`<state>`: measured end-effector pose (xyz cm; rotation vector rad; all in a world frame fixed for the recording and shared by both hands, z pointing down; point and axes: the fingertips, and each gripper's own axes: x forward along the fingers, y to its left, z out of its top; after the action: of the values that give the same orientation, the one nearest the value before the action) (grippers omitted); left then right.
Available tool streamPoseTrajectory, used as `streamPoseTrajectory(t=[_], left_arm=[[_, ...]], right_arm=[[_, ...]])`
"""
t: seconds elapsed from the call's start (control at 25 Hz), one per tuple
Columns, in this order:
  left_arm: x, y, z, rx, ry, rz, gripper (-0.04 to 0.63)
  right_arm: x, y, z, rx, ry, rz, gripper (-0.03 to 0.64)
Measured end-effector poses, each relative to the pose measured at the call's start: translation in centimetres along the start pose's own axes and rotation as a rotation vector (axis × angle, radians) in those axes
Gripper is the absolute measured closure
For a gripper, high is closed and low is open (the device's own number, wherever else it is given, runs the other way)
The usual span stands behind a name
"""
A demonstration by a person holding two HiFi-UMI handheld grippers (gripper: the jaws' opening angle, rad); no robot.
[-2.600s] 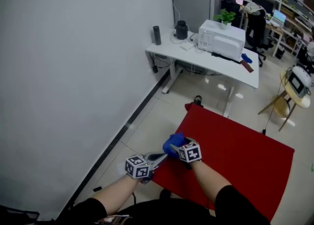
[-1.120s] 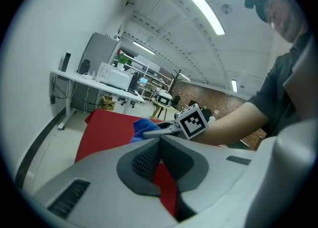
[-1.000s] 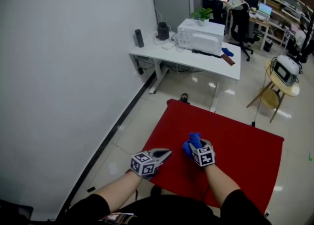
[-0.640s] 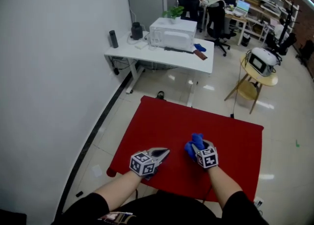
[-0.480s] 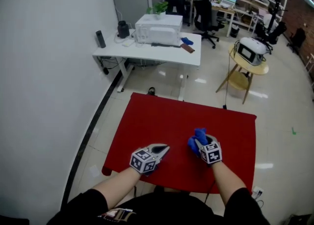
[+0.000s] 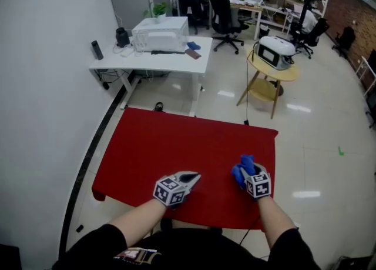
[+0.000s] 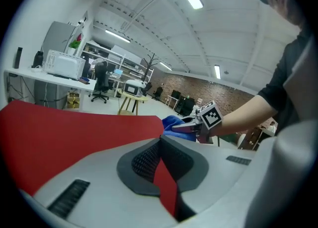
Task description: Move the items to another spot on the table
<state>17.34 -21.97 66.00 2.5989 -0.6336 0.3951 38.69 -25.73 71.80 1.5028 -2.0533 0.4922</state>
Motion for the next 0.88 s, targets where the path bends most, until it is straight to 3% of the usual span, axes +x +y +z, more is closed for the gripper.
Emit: streamPoseTrajectory(t=[0.2,0.4,0.64,0.88], left_arm=[[8.6,-7.3,0.0,-0.037,0.006,-0.041,0.603],[14.0,-12.4,0.7,-0.013,0.031,-0.116,0.603],[15.3,-14.0,-0.8,-0.015,0.063,-0.128,0.603],[13.7,-13.4,-2.0,-0.013,0.076,-0.113,0.603]], right_arm=[[-2.8,-7.6,-5.0,0.023,0.039,0.004,0.425],[-3.2,-11.9,-8.4,0.058,0.052,-0.008,0.422],[-1.8,-10.9,-12.9,0.056,0.123,-0.003,0.397],[-0.7,-12.3,-12.7,0.055,0.11,-0.046,0.393]])
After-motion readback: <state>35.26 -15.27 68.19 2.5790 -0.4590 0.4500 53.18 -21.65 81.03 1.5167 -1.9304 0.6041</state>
